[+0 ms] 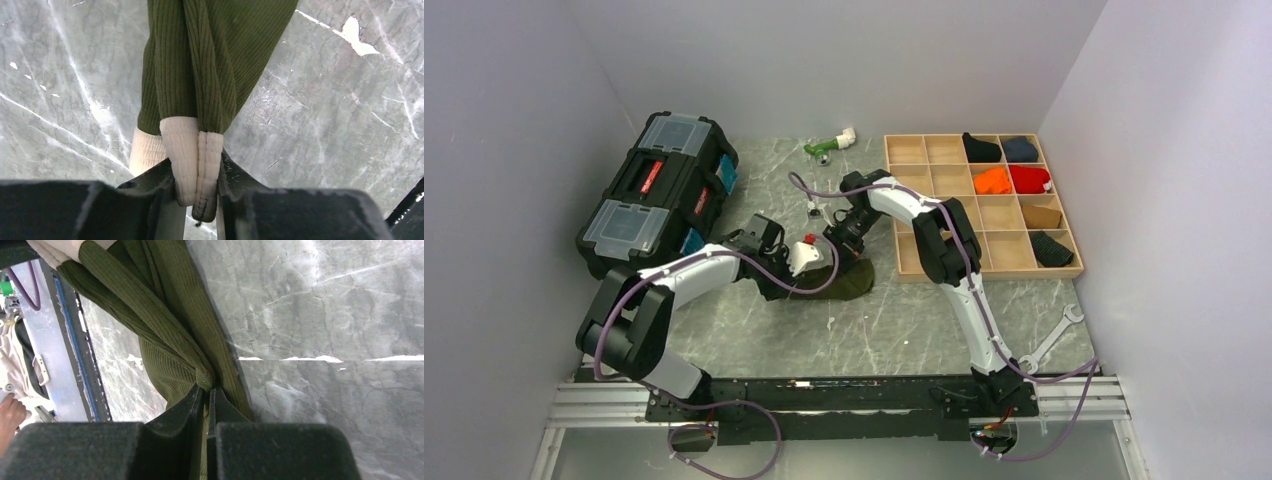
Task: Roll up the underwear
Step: Fold the underwear at the center of the board.
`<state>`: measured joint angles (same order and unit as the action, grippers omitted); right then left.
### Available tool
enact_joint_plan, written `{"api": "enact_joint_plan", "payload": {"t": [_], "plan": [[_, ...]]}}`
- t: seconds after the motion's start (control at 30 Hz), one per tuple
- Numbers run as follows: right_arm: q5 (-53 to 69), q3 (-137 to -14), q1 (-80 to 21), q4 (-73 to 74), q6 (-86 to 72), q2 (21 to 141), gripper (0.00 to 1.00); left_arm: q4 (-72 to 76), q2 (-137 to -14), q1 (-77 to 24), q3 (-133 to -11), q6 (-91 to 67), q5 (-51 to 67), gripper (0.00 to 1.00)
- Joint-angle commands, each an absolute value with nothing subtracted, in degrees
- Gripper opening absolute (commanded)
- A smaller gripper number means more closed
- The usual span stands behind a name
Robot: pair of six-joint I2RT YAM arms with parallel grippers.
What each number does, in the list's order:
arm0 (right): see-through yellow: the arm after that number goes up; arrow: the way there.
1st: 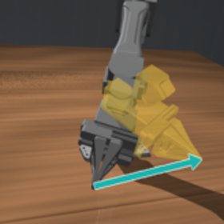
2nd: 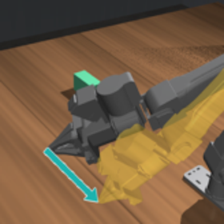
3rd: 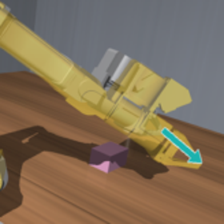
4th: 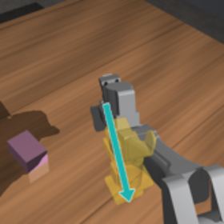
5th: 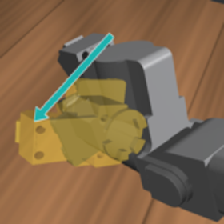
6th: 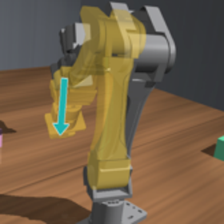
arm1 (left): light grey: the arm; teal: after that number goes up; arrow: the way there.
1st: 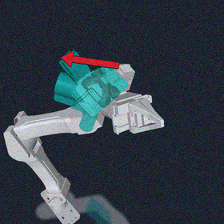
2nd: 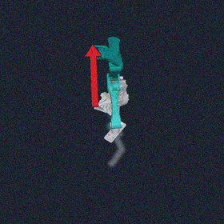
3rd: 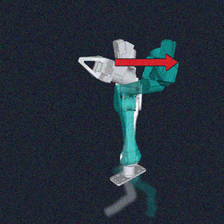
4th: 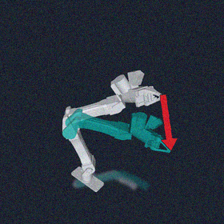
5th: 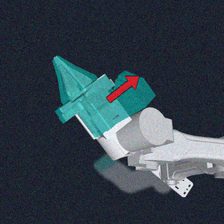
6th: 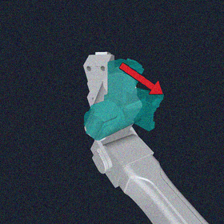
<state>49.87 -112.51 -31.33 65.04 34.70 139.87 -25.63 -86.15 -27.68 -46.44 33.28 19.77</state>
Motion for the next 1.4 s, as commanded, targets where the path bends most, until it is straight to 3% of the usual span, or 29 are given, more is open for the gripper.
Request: {"api": "enact_joint_plan", "payload": {"t": [0.0, 0.23, 0.93, 1.1, 1.37], "plan": [[50.40, -114.49, -31.45, 66.30, 35.74, 138.63, 0.00, -29.94, -87.48, -25.19, -48.53, 32.84, 24.00, 0.24], [50.64, -115.32, -31.49, 66.64, 35.39, 137.43, 0.00, -34.50, -92.86, -22.05, -51.29, 33.66, 29.53, 0.14], [51.52, -115.45, -31.18, 67.31, 36.25, 136.47, 0.00, -41.08, -98.24, -19.76, -53.74, 35.67, 28.81, 0.11], [52.66, -115.15, -31.27, 67.13, 35.84, 136.37, 0.00, -41.25, -98.05, -19.81, -53.77, 35.77, 29.19, 0.18], [53.26, -114.08, -31.90, 66.49, 35.41, 136.32, 0.00, -41.51, -96.59, -19.78, -54.68, 35.67, 33.82, 0.41]]}}
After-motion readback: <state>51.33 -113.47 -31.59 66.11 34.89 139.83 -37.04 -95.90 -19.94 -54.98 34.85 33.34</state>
